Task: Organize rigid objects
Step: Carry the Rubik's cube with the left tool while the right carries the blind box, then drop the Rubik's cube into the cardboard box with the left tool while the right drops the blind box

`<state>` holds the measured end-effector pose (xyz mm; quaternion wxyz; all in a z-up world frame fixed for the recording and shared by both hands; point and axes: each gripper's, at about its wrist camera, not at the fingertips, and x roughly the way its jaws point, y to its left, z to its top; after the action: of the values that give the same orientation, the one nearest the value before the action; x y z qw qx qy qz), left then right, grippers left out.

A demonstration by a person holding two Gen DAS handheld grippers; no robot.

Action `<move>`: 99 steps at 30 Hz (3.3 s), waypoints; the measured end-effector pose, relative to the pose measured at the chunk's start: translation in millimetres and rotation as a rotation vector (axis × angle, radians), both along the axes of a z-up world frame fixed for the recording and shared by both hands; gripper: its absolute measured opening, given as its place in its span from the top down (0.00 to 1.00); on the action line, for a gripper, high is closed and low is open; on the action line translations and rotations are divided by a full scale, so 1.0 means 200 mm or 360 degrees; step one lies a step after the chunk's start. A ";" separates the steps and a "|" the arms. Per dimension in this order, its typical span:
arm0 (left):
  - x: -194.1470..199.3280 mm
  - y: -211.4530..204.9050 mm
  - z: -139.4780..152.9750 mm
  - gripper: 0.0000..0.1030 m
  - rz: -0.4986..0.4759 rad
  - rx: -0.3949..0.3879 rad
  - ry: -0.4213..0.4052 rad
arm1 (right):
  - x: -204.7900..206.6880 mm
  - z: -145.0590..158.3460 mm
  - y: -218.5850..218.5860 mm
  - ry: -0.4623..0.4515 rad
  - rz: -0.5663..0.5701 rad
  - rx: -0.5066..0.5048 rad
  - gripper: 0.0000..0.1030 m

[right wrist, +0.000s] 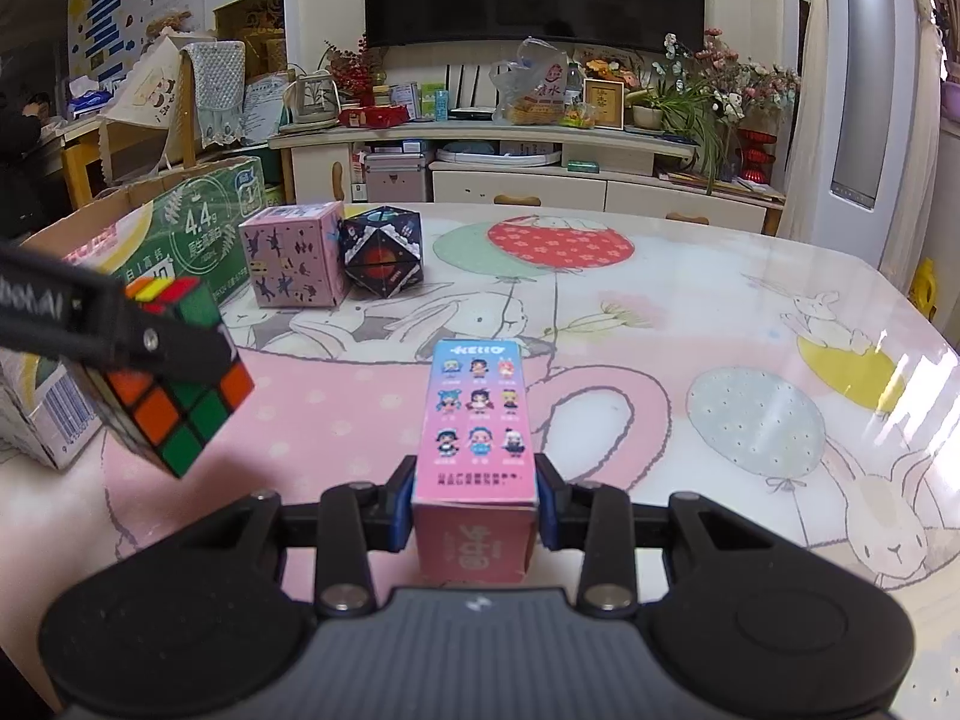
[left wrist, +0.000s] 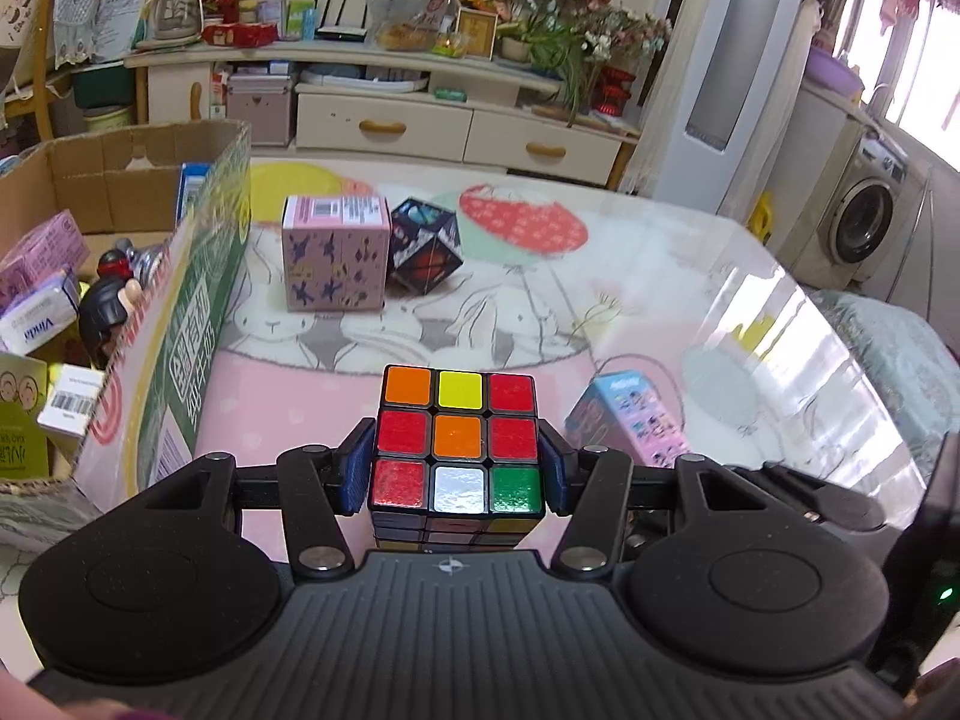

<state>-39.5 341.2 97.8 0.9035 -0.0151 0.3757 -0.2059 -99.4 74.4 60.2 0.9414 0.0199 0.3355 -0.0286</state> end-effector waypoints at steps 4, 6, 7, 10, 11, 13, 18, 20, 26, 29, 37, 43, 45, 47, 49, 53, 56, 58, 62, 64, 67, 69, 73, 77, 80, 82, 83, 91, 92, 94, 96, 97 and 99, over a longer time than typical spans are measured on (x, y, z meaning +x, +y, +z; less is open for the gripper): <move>0.00 0.01 0.03 0.36 -0.0003 -0.0027 -0.0019 | 0.00 -0.01 0.01 0.0007 -0.0002 -0.0005 0.65; 0.01 0.01 0.04 0.36 0.0000 -0.0037 -0.0023 | 0.01 -0.01 0.01 0.0010 -0.0002 -0.0003 0.65; 0.01 0.02 0.04 0.36 0.0002 -0.0040 -0.0024 | 0.01 -0.01 0.01 0.0009 -0.0001 -0.0007 0.65; 0.02 0.02 0.04 0.36 0.0006 -0.0051 -0.0028 | 0.00 0.00 0.01 0.0003 0.0004 -0.0008 0.65; 0.03 0.02 0.05 0.36 0.0006 -0.0053 -0.0031 | 0.00 0.00 0.01 0.0002 0.0005 -0.0009 0.65; 0.02 0.02 0.05 0.36 0.0006 -0.0059 -0.0037 | 0.00 0.00 0.01 -0.0005 0.0007 -0.0007 0.65; 0.03 0.03 0.07 0.36 0.0008 -0.0081 -0.0055 | 0.00 0.02 0.01 -0.0016 0.0012 0.0003 0.65; 0.03 0.03 0.08 0.36 0.0011 -0.0092 -0.0064 | 0.00 0.03 0.02 -0.0025 0.0018 0.0003 0.65; 0.05 0.06 0.12 0.36 0.0030 -0.0137 -0.0095 | 0.00 0.07 0.05 -0.0049 0.0035 0.0003 0.65; 0.06 0.08 0.16 0.36 0.0043 -0.0157 -0.0120 | 0.00 0.08 0.07 -0.0060 0.0054 -0.0010 0.65; 0.09 0.21 0.23 0.36 0.0133 -0.0215 -0.0178 | 0.03 0.14 0.14 -0.0067 0.0107 -0.0013 0.65; 0.13 0.35 0.29 0.36 0.0264 -0.0249 -0.0232 | 0.08 0.22 0.24 -0.0109 0.0186 -0.0011 0.64; 0.14 0.41 0.30 0.36 0.0323 -0.0264 -0.0238 | 0.10 0.26 0.27 -0.0130 0.0214 0.0000 0.64; 0.16 0.46 0.31 0.36 0.0389 -0.0282 -0.0240 | 0.12 0.30 0.31 -0.0156 0.0247 0.0018 0.64; 0.18 0.53 0.32 0.36 0.0457 -0.0299 -0.0243 | 0.15 0.35 0.35 -0.0190 0.0281 0.0030 0.64; 0.22 0.64 0.33 0.36 0.0602 -0.0307 -0.0242 | 0.23 0.43 0.43 -0.0262 0.0350 0.0061 0.64; 0.25 0.70 0.32 0.36 0.0683 -0.0302 -0.0218 | 0.30 0.47 0.50 -0.0295 0.0405 0.0077 0.64; 0.27 0.71 0.31 0.36 0.0716 -0.0301 -0.0197 | 0.35 0.49 0.55 -0.0309 0.0442 0.0089 0.64; 0.30 0.72 0.30 0.36 0.0753 -0.0286 -0.0158 | 0.45 0.52 0.63 -0.0337 0.0509 0.0103 0.64; 0.30 0.74 0.30 0.36 0.0768 -0.0288 -0.0147 | 0.52 0.52 0.68 -0.0340 0.0543 0.0102 0.64; 0.32 0.76 0.29 0.36 0.0793 -0.0291 -0.0136 | 0.59 0.52 0.73 -0.0341 0.0582 0.0096 0.64; 0.33 0.77 0.28 0.36 0.0815 -0.0290 -0.0133 | 0.63 0.50 0.77 -0.0333 0.0607 0.0086 0.64; 0.33 0.76 0.28 0.36 0.0852 -0.0281 -0.0138 | 0.70 0.47 0.83 -0.0306 0.0633 0.0073 0.64; 0.32 0.75 0.27 0.36 0.0867 -0.0291 -0.0132 | 0.73 0.43 0.88 -0.0281 0.0654 0.0069 0.64; 0.32 0.74 0.26 0.36 0.0879 -0.0288 -0.0116 | 0.76 0.40 0.91 -0.0259 0.0655 0.0077 0.64; 0.32 0.75 0.26 0.37 0.0895 -0.0280 -0.0103 | 0.77 0.38 0.93 -0.0238 0.0659 0.0067 0.63; 0.32 0.75 0.26 0.36 0.0905 -0.0277 -0.0097 | 0.77 0.37 0.94 -0.0228 0.0664 0.0065 0.63; 0.23 0.75 0.32 0.16 0.0912 -0.0273 -0.0150 | 0.66 0.39 0.92 -0.0280 0.0638 0.0033 0.36; 0.22 0.75 0.33 0.14 0.0908 -0.0268 -0.0155 | 0.64 0.39 0.90 -0.0286 0.0625 0.0042 0.34; 0.20 0.74 0.35 0.08 0.0897 -0.0255 -0.0161 | 0.60 0.40 0.87 -0.0295 0.0603 0.0052 0.32; 0.18 0.73 0.36 0.05 0.0885 -0.0248 -0.0166 | 0.57 0.40 0.84 -0.0294 0.0578 0.0055 0.28; 0.17 0.73 0.36 0.05 0.0881 -0.0246 -0.0167 | 0.56 0.40 0.83 -0.0301 0.0565 0.0053 0.28; 0.16 0.73 0.36 0.03 0.0871 -0.0243 -0.0164 | 0.54 0.40 0.80 -0.0313 0.0537 0.0050 0.25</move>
<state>-8.4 486.8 170.4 0.9396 -0.1734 0.2945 0.0175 9.5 235.2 140.6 0.9607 -0.0192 0.2408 0.1369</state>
